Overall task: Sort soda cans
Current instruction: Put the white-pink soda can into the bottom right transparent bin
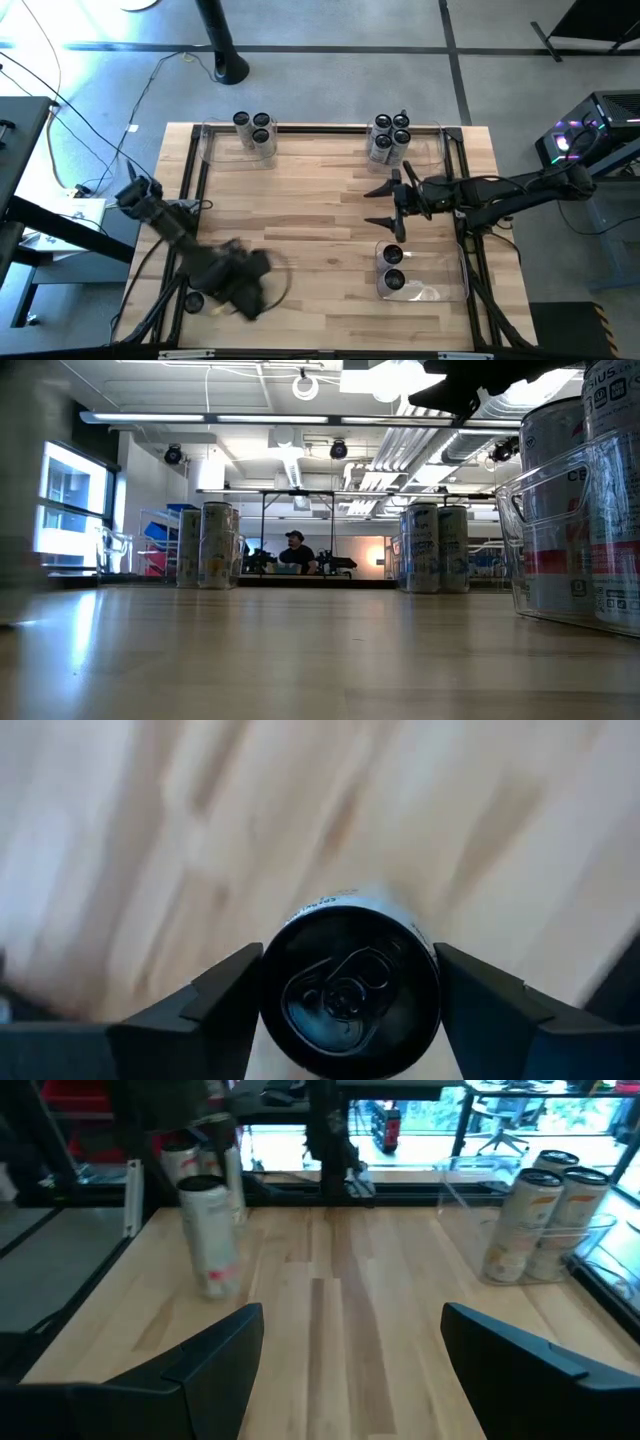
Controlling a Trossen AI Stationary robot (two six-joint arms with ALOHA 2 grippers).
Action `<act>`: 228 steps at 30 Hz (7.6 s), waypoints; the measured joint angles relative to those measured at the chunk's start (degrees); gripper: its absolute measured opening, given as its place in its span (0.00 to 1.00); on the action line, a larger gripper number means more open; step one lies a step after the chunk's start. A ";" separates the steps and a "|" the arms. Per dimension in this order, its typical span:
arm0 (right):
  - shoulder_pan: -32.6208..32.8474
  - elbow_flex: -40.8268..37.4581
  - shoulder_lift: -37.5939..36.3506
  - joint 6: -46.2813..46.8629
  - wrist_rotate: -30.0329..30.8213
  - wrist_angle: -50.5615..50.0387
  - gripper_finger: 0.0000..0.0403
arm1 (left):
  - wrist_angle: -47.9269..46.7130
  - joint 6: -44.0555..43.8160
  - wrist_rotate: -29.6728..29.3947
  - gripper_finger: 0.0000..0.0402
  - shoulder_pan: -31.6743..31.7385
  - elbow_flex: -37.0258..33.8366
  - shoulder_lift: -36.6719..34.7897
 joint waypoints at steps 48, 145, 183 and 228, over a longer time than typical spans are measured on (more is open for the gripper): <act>3.77 0.00 -0.02 3.63 0.02 -13.46 0.75 | 3.24 33.65 0.70 0.80 31.18 25.10 21.32; 3.75 0.02 0.06 7.06 8.35 -12.74 0.75 | 106.10 32.05 -4.74 0.00 21.42 -49.38 3.20; 12.82 0.52 26.53 9.34 12.83 15.82 0.75 | 118.92 30.75 -20.76 0.00 17.58 -49.41 3.49; 10.56 0.50 32.34 10.03 7.27 24.35 0.75 | 122.00 41.33 -25.65 0.00 13.19 -45.36 3.51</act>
